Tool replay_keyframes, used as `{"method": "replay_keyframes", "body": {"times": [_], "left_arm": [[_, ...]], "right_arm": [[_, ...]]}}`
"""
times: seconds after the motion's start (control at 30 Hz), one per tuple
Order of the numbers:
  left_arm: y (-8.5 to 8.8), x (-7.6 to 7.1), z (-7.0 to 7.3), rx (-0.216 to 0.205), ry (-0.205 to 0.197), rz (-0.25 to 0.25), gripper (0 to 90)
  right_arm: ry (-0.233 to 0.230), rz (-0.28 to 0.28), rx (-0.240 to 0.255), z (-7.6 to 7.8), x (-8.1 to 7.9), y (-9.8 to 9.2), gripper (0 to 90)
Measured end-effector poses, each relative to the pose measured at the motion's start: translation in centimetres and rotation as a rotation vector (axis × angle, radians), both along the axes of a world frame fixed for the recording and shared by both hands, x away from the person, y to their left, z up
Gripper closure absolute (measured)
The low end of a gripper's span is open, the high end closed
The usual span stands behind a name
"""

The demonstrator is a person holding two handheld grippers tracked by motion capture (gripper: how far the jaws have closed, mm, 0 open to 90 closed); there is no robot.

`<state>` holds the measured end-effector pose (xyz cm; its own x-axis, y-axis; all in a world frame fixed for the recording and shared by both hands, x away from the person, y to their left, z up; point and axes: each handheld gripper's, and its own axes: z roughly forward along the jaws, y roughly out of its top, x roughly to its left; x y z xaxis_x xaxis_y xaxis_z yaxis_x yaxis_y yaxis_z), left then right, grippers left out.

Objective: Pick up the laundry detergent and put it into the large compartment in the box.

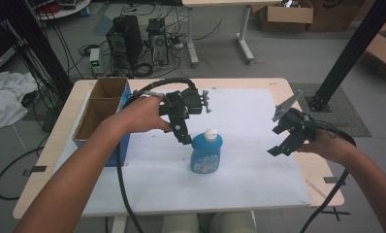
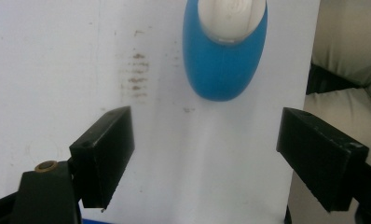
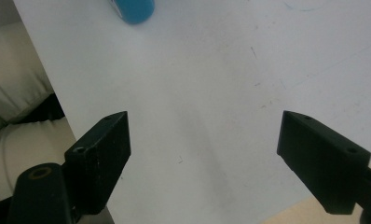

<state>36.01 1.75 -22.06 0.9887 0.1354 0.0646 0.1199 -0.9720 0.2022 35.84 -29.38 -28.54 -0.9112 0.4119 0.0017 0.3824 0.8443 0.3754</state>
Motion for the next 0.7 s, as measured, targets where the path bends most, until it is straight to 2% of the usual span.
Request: {"method": "replay_keyframes", "body": {"times": [0.7], "left_arm": [[-2.2,-0.4,0.1,-0.016,-0.003,-0.047,19.2]], "right_arm": [[0.001,0.003,0.005,-0.2,0.1,0.1,17.1]]}}
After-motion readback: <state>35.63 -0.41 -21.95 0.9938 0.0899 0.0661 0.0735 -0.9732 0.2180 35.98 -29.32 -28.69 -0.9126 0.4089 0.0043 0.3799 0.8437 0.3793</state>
